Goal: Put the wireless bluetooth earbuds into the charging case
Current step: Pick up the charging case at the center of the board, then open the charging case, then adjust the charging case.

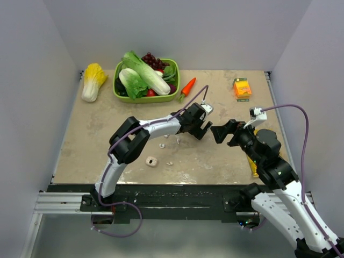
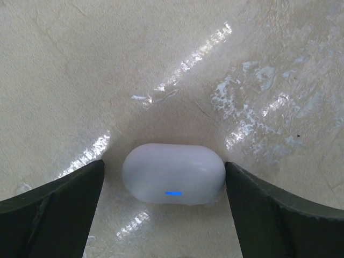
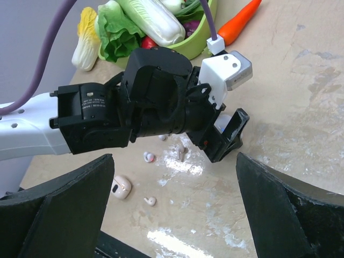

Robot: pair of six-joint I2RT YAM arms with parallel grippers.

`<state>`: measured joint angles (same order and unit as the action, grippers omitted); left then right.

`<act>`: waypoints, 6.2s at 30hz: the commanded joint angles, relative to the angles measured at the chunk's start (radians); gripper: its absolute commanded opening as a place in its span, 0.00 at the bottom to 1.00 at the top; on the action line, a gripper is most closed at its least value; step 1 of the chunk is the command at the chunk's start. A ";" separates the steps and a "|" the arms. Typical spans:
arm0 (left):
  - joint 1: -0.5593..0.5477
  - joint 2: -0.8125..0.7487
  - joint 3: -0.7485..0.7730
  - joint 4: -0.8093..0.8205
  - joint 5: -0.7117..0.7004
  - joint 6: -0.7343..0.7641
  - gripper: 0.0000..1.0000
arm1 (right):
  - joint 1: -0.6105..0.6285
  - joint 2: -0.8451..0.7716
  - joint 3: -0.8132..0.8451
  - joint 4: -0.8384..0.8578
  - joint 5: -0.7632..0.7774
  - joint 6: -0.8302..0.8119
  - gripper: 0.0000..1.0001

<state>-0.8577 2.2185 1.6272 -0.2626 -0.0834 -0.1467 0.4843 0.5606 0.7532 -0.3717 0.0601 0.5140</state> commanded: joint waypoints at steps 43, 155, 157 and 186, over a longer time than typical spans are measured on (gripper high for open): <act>-0.004 -0.336 -0.406 0.423 -0.105 -0.021 0.00 | 0.000 0.010 0.143 -0.091 0.352 0.059 0.98; -0.242 -1.192 -1.544 1.721 -0.039 0.361 0.00 | 0.478 0.545 0.158 0.215 -0.077 -0.038 0.66; -0.244 -1.197 -1.544 1.721 -0.038 0.361 0.00 | 0.476 0.550 0.156 0.215 -0.077 -0.039 0.64; -0.247 -1.194 -1.489 1.574 -0.116 0.262 0.53 | 0.478 0.558 0.228 0.125 -0.040 -0.140 0.00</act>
<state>-1.1007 1.0439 0.0772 1.2579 -0.1509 0.1829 0.9615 1.1526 0.9134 -0.1921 -0.0063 0.4496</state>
